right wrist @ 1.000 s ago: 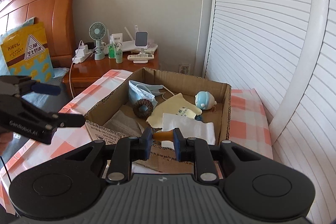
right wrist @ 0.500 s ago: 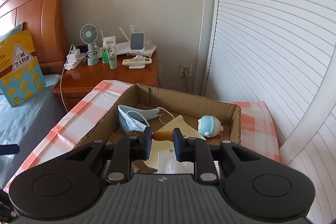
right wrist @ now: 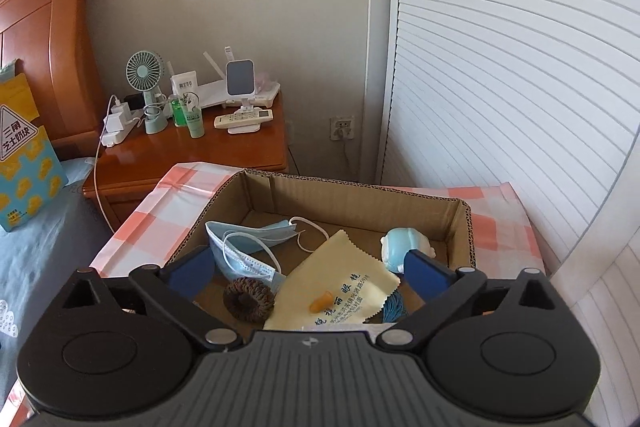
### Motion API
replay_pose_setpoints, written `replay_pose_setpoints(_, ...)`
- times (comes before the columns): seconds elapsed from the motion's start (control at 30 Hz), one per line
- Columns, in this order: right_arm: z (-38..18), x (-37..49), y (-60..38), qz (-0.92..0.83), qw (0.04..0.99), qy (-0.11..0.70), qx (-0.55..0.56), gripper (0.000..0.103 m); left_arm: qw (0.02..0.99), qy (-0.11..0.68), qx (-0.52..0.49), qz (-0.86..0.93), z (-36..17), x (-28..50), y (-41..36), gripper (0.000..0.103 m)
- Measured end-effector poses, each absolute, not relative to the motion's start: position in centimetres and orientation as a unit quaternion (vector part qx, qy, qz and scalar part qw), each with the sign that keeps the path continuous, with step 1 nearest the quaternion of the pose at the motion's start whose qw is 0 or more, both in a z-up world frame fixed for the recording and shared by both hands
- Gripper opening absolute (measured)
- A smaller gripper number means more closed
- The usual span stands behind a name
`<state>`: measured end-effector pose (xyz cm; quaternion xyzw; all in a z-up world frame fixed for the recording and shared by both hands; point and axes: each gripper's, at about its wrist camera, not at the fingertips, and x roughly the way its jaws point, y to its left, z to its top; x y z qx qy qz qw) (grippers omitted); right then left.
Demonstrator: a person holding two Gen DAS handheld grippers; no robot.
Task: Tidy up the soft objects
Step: 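Move the right gripper toward the grey sachet while the left gripper approaches the cream scrunchie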
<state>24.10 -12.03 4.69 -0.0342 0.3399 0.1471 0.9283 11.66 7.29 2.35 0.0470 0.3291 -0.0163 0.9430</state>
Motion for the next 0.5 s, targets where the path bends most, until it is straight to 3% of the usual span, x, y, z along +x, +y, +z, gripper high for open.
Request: replay_pose_setpoints(0.5,4.3,14.8,-12.8,0.155,0.932,0.324,-0.053,0.103,0.948,0.315,0.035,-0.033,2.9,9.4,7.2,0.102)
